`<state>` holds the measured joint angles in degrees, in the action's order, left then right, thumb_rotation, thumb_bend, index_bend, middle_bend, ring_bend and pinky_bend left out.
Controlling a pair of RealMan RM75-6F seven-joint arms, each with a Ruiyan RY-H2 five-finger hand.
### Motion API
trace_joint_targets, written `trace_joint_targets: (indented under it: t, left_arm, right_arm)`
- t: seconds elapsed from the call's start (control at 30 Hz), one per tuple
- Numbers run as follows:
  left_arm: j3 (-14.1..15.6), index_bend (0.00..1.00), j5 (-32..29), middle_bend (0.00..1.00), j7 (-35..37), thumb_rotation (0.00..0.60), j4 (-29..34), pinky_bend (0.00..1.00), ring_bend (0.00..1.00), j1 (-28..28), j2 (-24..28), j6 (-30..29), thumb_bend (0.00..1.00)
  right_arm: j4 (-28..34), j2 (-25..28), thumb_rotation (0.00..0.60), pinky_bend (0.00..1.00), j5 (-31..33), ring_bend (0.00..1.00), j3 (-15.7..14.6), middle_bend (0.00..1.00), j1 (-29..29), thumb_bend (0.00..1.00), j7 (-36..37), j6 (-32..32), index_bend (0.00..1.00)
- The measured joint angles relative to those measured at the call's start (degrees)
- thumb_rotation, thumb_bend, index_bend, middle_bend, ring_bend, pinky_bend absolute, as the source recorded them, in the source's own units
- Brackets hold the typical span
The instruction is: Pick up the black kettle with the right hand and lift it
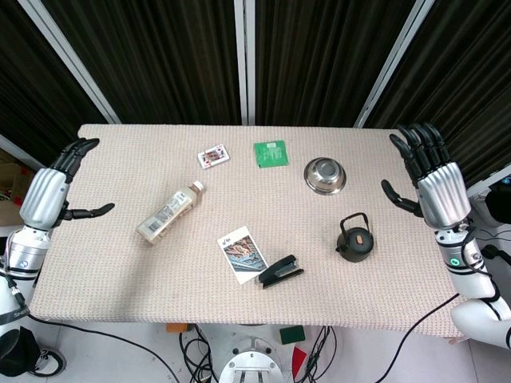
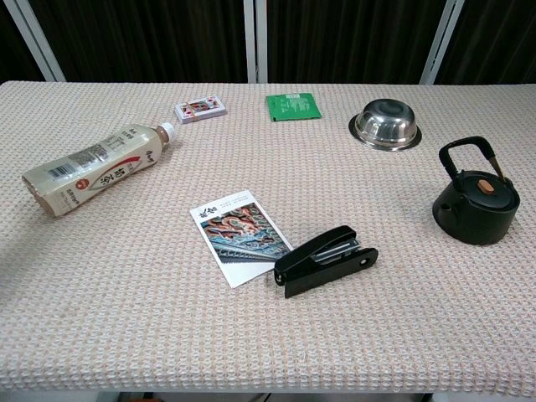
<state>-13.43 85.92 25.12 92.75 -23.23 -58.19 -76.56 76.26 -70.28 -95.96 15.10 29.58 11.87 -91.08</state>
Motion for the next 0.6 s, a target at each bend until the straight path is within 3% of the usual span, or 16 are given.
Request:
trace_joint_targets:
  t: [0.43, 0.53, 0.6]
  left_arm:
    - [3.2, 0.09, 2.6, 0.10, -0.2, 0.600, -0.1, 0.24, 0.06, 0.7, 0.9, 0.2, 0.06]
    - [4.6, 0.09, 4.1, 0.10, -2.8, 0.600, 0.8, 0.25, 0.07, 1.0, 1.2, 0.4, 0.06]
    - [5.5, 0.09, 5.1, 0.10, -5.6, 0.600, 1.4, 0.24, 0.07, 1.3, 1.1, 0.2, 0.06]
  right_arm:
    - [3.8, -0.8, 0.600, 0.00, 2.0, 0.00, -1.8, 0.03, -0.1, 0.32, -2.3, 3.6, 0.00]
    - [6.6, 0.6, 0.593, 0.00, 4.1, 0.00, -2.8, 0.02, 0.1, 0.23, -4.2, 8.3, 0.00]
    - [9.2, 2.8, 0.551, 0.00, 6.1, 0.00, -3.9, 0.01, 0.7, 0.17, -5.8, 14.0, 0.00]
